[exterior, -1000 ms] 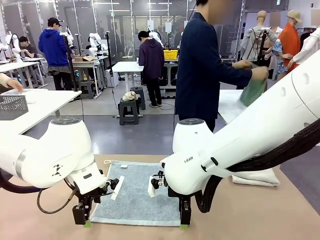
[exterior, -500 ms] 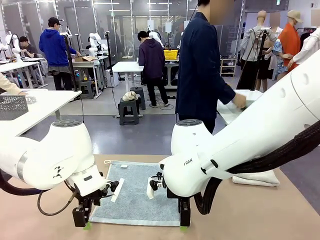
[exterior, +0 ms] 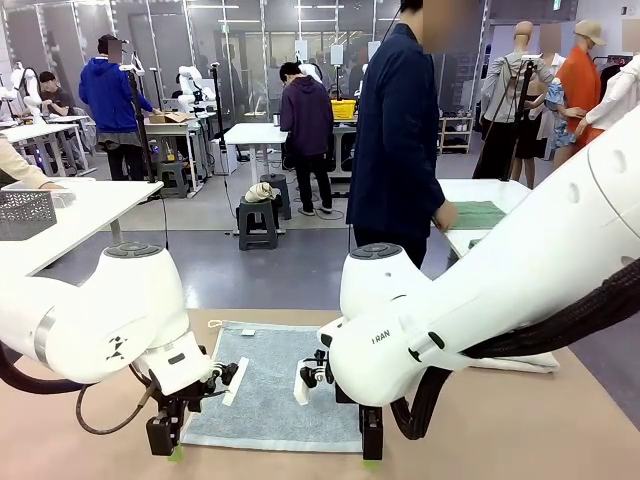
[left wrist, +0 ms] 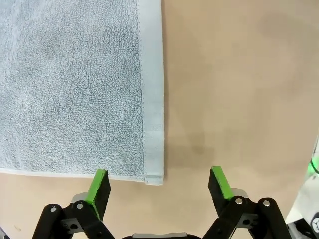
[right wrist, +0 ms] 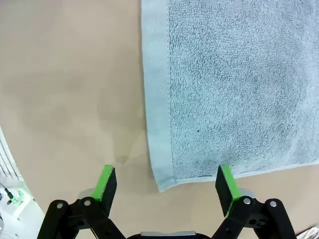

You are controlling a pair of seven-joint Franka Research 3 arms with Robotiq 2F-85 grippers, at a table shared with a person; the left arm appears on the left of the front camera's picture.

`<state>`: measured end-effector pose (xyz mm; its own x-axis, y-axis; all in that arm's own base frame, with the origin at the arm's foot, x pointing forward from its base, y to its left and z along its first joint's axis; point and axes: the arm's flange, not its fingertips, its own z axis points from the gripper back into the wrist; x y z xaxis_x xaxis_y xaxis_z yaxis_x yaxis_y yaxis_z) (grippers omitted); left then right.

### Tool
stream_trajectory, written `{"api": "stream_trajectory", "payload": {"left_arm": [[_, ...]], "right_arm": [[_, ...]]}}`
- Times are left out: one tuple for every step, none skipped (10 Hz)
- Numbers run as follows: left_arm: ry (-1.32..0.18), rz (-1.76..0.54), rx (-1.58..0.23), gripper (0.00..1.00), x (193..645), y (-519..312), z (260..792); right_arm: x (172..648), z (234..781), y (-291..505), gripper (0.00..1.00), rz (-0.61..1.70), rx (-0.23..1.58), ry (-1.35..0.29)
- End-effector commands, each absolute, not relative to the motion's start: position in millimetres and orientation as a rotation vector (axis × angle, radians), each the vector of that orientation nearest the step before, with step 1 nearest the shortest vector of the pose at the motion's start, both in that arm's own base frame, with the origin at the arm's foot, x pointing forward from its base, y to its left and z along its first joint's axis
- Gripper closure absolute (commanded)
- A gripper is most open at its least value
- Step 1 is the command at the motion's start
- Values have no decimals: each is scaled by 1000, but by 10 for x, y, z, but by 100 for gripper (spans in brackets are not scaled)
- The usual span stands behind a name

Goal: Fold the towels and place them in the basket.
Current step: When a person lays out a Towel with hook on the table, fold it in half twice.

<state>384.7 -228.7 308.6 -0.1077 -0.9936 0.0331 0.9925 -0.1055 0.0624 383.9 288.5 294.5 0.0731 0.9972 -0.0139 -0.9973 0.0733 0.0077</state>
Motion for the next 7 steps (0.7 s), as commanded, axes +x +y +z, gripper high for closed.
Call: {"api": "stream_trajectory", "payload": {"left_arm": [[-112, -1663, 40, 0, 3842, -2302, 2997], [-110, -1661, 44, 0, 3859, -2305, 2983], [-106, -1658, 46, 0, 3878, -2296, 2969], [-98, -1653, 47, 0, 3898, -2284, 2951], [-95, -1651, 48, 0, 3914, -2282, 2942], [-91, -1650, 48, 0, 3925, -2274, 2935], [-85, -1651, 47, 0, 3940, -2274, 2921]], "right_arm": [[3796, 2901, 2844, 0, 1467, -35, -10], [3795, 2897, 2834, 0, 1465, -33, -13], [3795, 2894, 2830, 0, 1464, -32, -14], [3805, 2889, 2826, 0, 1465, -28, -13], [3811, 2880, 2826, 0, 1467, -25, -14], [3820, 2877, 2822, 0, 1471, -21, -15], [3829, 2870, 2813, 0, 1471, -16, -17]]}}
